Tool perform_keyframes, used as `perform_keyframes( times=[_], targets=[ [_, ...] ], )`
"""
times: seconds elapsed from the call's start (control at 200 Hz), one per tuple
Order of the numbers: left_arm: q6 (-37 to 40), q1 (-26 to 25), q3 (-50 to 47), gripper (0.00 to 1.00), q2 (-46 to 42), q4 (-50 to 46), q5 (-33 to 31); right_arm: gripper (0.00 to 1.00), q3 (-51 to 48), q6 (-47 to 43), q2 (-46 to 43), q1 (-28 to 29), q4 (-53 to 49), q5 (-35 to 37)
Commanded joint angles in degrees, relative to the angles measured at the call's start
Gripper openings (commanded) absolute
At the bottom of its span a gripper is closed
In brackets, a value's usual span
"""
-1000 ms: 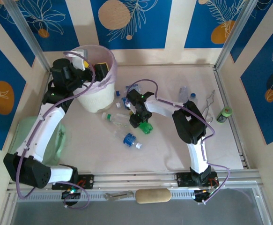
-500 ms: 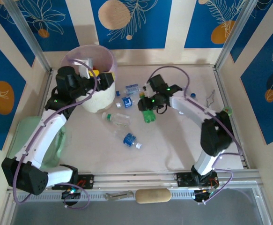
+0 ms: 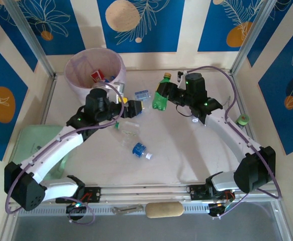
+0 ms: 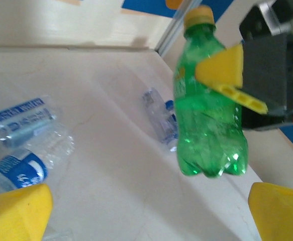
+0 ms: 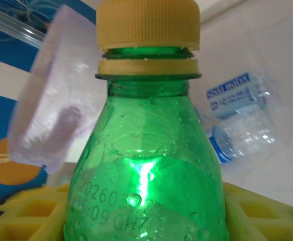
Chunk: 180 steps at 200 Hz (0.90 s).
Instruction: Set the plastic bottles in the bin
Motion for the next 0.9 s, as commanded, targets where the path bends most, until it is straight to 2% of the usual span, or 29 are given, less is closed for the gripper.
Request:
perform_keyframes(
  times=[0.0, 0.27, 0.45, 0.605, 0.705, 0.785, 0.895],
  targets=[
    [-0.47, -2.06, -0.48, 1.0, 1.77, 4.17, 1.45, 0.48, -0.95, 5.13, -0.4, 1.6, 8.74, 0.8],
    [2.42, -3.23, 2.45, 0.96, 6.63, 4.94, 5.99, 0.48, 1.25, 3.39, 1.18, 5.86, 11.1, 0.55],
    [0.99, -3.29, 4.4, 0.91, 9.63, 6.96, 8.5, 0.48, 1.6, 1.86, 1.39, 7.21, 11.48, -0.19],
    [-0.16, -3.27, 6.0, 0.9, 12.66, 9.21, 12.14, 0.48, 0.75, -1.49, 1.59, 8.96, 12.67, 2.96],
    [-0.09, -3.29, 6.81, 0.96, 13.45, 9.5, 14.37, 0.48, 0.65, -2.78, 2.32, 9.04, 12.54, 4.77],
    [0.49, -3.29, 6.37, 0.97, 13.11, 10.19, 14.98, 0.48, 0.81, -2.76, 3.06, 8.35, 12.55, 4.16],
    [1.69, -3.29, 6.38, 0.95, 12.92, 8.56, 13.36, 0.47, 0.68, -2.24, 3.43, 7.85, 14.44, 1.08]
  ],
)
